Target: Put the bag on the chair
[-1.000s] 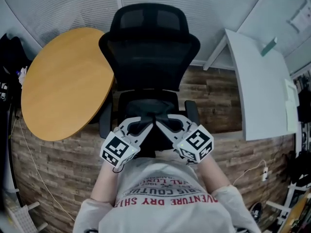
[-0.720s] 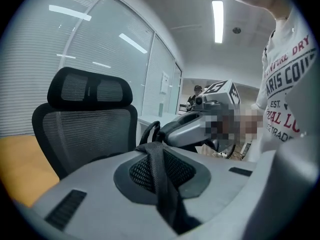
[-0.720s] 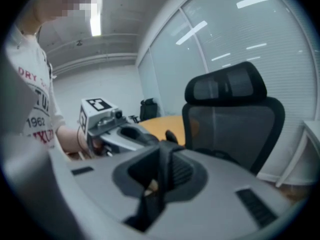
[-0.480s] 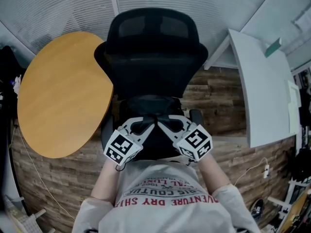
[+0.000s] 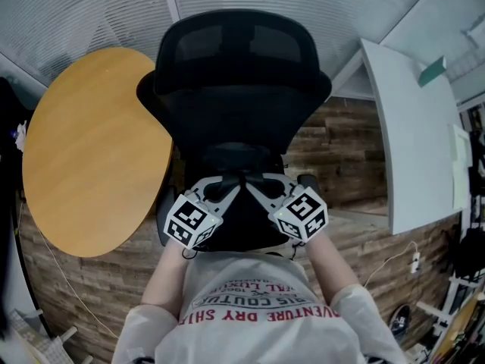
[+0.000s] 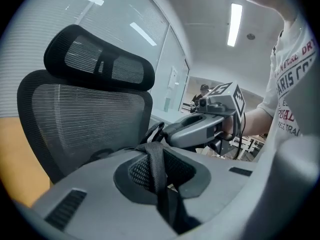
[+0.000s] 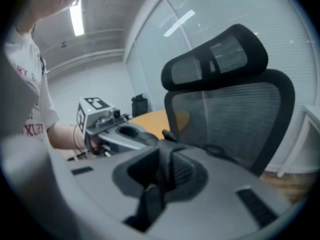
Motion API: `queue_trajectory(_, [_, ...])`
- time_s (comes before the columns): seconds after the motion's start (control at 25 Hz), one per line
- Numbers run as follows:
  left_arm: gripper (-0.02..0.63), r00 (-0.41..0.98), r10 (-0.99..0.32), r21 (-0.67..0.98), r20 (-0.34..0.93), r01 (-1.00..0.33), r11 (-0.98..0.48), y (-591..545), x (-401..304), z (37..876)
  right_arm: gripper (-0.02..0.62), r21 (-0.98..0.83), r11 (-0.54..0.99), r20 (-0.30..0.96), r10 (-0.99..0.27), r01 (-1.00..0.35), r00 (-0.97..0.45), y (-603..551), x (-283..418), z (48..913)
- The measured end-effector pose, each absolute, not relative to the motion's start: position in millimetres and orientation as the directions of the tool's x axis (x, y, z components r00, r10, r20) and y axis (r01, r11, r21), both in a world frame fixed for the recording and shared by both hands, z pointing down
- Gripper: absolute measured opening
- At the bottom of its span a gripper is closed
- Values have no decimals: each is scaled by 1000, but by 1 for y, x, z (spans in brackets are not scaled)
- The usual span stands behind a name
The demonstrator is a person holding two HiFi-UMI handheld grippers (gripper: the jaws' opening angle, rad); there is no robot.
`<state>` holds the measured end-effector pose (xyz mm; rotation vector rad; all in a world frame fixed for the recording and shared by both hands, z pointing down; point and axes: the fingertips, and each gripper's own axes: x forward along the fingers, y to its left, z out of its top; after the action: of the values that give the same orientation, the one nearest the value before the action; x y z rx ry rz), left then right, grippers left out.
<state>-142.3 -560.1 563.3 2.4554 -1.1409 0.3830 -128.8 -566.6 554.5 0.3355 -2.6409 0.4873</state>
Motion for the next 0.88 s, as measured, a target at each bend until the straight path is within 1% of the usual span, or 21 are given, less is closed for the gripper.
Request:
queue_trajectory(0.32, [63, 648, -654, 343, 390, -762, -550, -580, -151, 595, 61, -316, 891, 501, -136, -327, -855, -583, -128, 587])
queue_trajectory(0.48, [61, 648, -653, 381, 393, -760, -526, -591, -151, 618, 61, -313, 889, 550, -118, -335, -827, -589, -124, 615])
queue_trajectory(0.76, [63, 618, -656, 337, 433, -786, -518, -604, -161, 668, 65, -251, 890, 623, -153, -381, -767, -593, -126, 654])
queue_trajectory(0.88, [90, 583, -680, 334, 445, -812, -478, -610, -164, 677, 84, -229, 889, 651, -162, -396, -741, -596, -126, 668])
